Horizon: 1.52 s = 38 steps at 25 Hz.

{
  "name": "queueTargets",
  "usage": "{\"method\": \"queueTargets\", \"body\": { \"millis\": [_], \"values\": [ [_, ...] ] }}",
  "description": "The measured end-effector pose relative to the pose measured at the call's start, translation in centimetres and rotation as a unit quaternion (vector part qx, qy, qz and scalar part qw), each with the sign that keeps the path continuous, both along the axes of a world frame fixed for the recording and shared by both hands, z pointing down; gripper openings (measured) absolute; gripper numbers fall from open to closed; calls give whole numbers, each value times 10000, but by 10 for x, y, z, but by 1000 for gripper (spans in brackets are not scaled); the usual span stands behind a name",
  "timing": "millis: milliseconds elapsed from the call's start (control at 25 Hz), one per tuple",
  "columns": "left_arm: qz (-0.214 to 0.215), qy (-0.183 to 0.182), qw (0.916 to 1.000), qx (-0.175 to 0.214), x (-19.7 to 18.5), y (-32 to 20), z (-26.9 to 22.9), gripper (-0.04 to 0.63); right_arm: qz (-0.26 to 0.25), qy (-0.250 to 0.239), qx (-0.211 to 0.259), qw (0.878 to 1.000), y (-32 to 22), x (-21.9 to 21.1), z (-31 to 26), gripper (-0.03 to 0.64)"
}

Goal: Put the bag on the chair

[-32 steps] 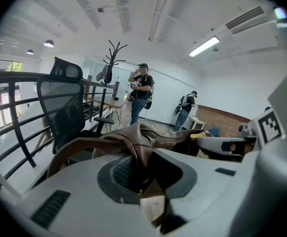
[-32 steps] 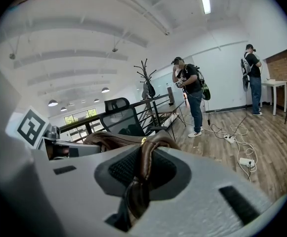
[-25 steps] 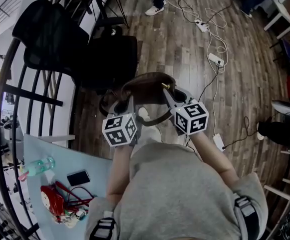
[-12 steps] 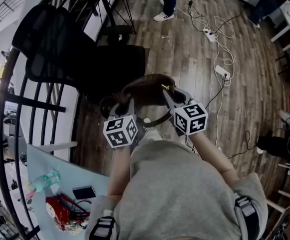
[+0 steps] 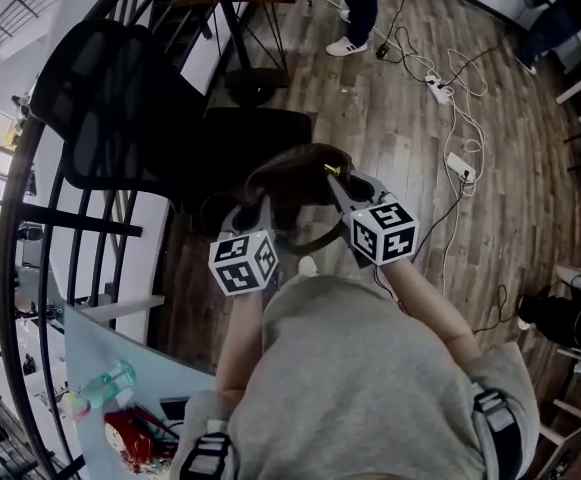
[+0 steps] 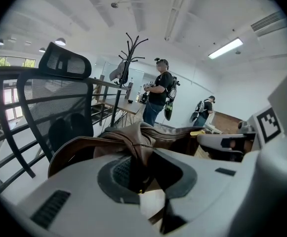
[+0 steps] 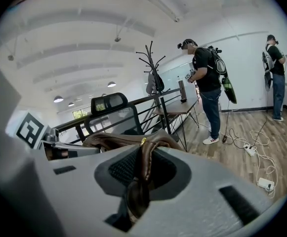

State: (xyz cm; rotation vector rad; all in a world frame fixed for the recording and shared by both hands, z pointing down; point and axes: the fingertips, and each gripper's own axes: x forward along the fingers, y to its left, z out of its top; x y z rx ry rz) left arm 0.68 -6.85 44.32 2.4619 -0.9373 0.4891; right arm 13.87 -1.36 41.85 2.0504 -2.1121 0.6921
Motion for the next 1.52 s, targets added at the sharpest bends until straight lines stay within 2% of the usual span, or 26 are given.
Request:
{"method": "queueTargets", "body": {
  "millis": [440,640,1040,1200,1520],
  "values": [
    [-387,-86,9992,-11,-8,-65,9,55,-385,-93,-5,9992,-79,-2,9,39],
    [-789,-58,9968,-82,-16,-90,16,55,-812,-82,-87,9966,-114,-7,14,40],
    [-1811,-51,9832,-237,-30,-144,44,55,-1808,-144,-348,9828,-191,-17,45,40],
    [-2049,-79,9782,-315,-34,-161,65,55,-2066,-67,-427,9775,-218,-21,63,40],
    [-2324,-152,9709,-553,-36,-197,119,55,-2212,-35,-759,9723,-265,-24,118,40]
  ]
}}
